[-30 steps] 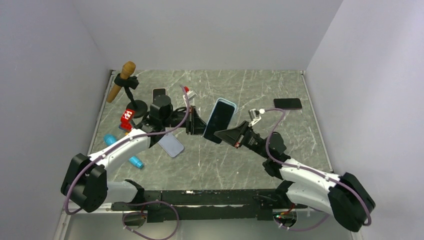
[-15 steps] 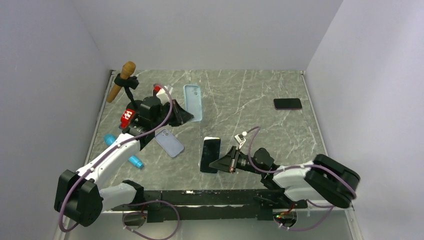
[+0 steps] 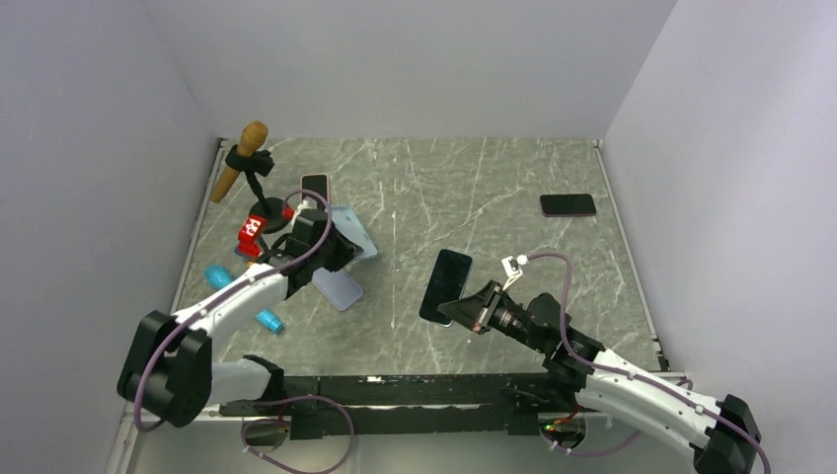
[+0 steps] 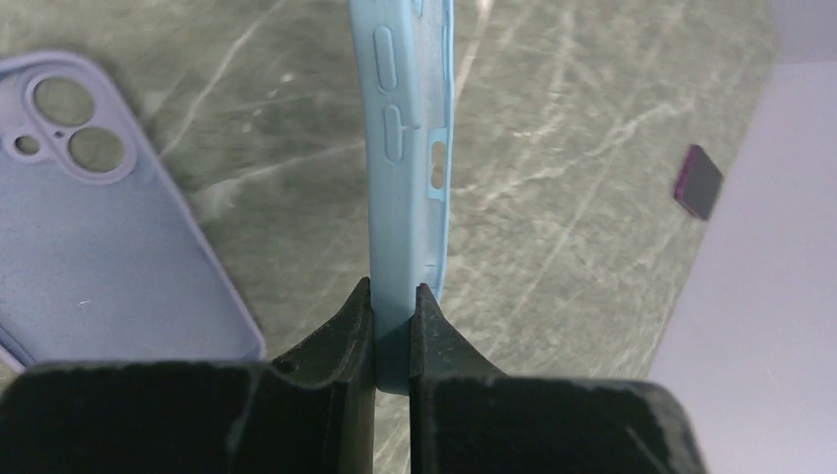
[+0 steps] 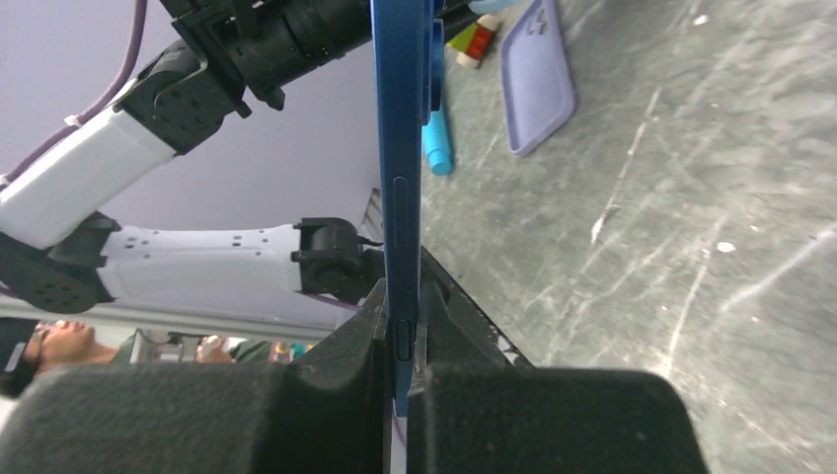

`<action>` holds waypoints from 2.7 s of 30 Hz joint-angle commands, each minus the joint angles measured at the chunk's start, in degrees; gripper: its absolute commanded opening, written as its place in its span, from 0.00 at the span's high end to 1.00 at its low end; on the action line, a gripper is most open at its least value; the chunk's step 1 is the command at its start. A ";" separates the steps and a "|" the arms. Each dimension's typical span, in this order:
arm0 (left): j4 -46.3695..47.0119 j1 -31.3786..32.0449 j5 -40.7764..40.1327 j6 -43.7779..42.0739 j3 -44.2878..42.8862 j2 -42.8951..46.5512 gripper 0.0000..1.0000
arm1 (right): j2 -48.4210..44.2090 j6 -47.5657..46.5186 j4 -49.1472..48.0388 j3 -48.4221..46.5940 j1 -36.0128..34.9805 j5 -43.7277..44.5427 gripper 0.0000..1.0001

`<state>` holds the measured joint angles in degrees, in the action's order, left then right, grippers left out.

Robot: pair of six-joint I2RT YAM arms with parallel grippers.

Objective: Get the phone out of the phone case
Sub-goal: Place the phone case at the center of the board, then place the phone at the center of the board.

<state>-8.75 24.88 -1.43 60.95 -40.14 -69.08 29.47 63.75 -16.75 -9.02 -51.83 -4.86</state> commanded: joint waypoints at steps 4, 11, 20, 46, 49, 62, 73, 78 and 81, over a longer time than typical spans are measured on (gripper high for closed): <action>13.58 0.47 -8.01 9.26 5.53 -2.76 0.99 | -8.59 -1.77 9.85 -3.90 -0.03 4.48 1.00; 16.87 0.60 -2.40 9.36 4.59 -10.34 1.00 | -8.50 -1.70 9.02 -3.41 -0.03 3.77 1.00; 13.94 2.04 -1.14 11.53 5.32 -12.05 1.00 | -7.94 -1.62 7.66 -2.82 -0.01 3.54 1.00; 2.02 2.70 10.57 -1.95 -0.75 12.77 0.09 | -9.45 -3.75 19.16 -5.42 -0.08 9.69 1.00; 1.03 2.95 14.76 -10.24 -8.36 10.95 0.05 | -6.88 -3.87 18.93 -5.31 -0.02 11.14 1.00; -6.81 4.47 8.99 -39.48 -24.33 7.00 0.03 | 10.78 -5.80 28.00 -16.10 21.04 11.57 1.00; -6.76 4.44 9.34 -40.37 -22.03 11.25 0.05 | 14.55 1.62 25.08 -19.38 54.92 11.96 1.00; -6.50 4.45 9.91 -40.02 -21.89 12.07 0.06 | 29.36 -0.68 14.03 -21.56 63.32 8.43 1.00; -5.97 4.39 10.92 -39.60 -21.54 12.21 0.06 | 38.23 -0.07 4.11 -21.65 67.43 2.96 1.00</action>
<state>-17.02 29.12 8.73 21.91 -61.41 -57.76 60.60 63.46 4.45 -27.57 11.81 5.48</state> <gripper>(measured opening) 0.942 0.076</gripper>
